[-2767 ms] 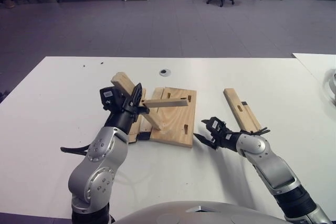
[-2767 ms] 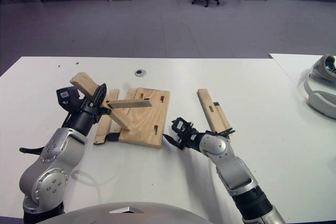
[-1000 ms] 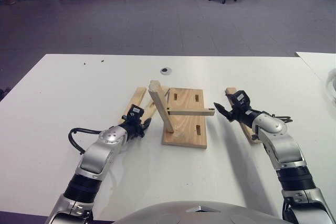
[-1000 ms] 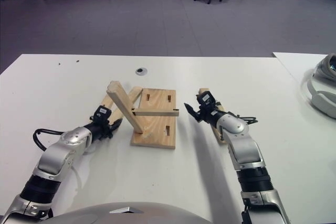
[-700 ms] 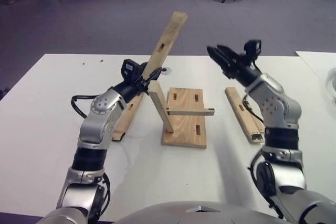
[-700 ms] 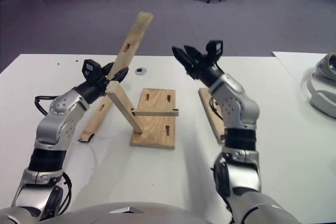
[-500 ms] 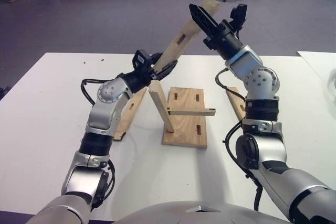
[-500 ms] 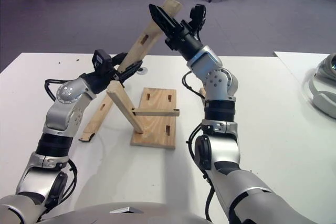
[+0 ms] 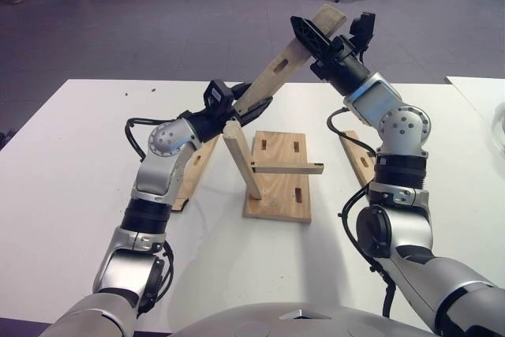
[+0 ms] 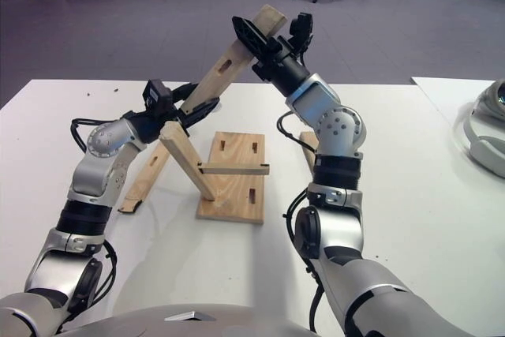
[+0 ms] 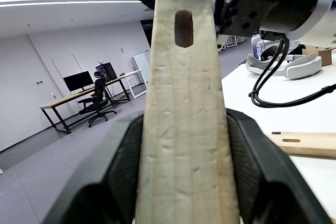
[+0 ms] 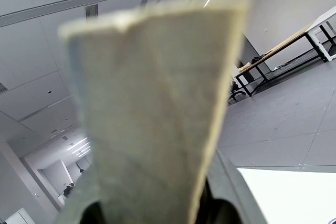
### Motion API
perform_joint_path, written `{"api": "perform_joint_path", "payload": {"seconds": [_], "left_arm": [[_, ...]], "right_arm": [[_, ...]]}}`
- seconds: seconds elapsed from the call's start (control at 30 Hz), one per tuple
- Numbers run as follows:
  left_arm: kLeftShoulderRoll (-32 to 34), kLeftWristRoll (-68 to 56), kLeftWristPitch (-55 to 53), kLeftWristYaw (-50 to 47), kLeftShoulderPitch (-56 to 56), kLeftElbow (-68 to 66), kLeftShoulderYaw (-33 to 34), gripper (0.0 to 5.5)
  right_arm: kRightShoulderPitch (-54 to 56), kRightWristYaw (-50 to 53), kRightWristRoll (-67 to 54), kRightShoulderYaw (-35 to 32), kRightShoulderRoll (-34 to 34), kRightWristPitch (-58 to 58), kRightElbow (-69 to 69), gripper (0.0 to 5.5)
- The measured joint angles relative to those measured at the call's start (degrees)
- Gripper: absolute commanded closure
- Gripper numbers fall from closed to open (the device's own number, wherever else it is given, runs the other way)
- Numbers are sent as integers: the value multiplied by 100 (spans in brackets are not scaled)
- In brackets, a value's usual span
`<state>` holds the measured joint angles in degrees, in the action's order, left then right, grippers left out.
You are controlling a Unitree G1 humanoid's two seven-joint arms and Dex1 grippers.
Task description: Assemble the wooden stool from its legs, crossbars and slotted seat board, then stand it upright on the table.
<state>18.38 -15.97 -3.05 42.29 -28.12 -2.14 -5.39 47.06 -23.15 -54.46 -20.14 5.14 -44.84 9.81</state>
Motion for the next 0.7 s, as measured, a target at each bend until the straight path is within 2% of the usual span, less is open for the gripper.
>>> {"api": "perform_joint_path", "payload": {"seconds": [0.1, 0.17, 0.27, 0.33, 0.37, 0.47, 0.7], "left_arm": [[15, 94, 18, -30, 50, 13, -31, 258], [69, 270, -8, -237, 306, 33, 25, 216], [219, 426, -225, -680, 1187, 318, 224, 176], [214, 549, -528, -973, 2006, 708, 230, 138], [207, 605, -662, -1104, 2221, 883, 209, 121], [224, 1019, -937, -1399, 2640, 1190, -22, 115], [480, 1730, -1599, -1537, 2968, 1260, -481, 115]], "right_arm": [[-201, 126, 43, -23, 25, 101, -270, 450], [-865, 315, 86, -224, 190, 202, -853, 450], [-2553, 893, 18, -657, 332, 27, -2059, 450], [-3987, 1493, -364, -920, 117, -224, -3004, 450], [-4360, 1716, -601, -974, 7, -251, -3386, 450], [-5067, 2384, -1180, -1050, -152, -322, -4088, 450], [-5275, 3243, -1544, -992, 166, -112, -4356, 450]]}}
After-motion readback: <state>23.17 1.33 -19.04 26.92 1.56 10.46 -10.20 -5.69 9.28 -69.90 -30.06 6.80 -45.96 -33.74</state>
